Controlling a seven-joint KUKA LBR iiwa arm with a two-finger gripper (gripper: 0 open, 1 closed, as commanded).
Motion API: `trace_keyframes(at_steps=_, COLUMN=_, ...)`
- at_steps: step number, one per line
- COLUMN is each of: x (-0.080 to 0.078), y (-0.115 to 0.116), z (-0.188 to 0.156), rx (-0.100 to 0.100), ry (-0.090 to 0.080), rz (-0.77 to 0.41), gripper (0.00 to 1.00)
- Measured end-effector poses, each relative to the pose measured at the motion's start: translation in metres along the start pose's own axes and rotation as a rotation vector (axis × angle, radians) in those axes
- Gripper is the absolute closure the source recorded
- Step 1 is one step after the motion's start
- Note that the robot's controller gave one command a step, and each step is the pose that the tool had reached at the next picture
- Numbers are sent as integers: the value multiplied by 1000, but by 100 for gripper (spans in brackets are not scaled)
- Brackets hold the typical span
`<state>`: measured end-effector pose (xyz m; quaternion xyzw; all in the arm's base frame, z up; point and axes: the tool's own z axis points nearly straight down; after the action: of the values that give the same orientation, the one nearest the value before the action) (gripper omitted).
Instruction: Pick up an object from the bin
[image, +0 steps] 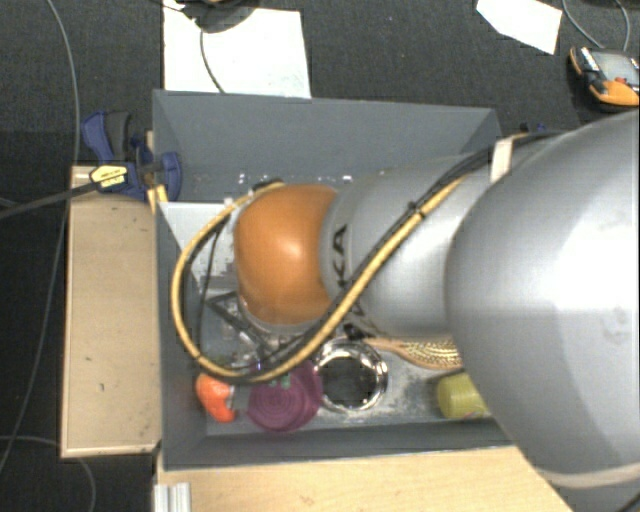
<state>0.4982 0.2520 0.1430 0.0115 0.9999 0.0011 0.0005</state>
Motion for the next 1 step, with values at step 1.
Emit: trace_keyframes(at_steps=1, x=0, y=0, z=0, rx=0, ry=0, rz=1, gripper=0)
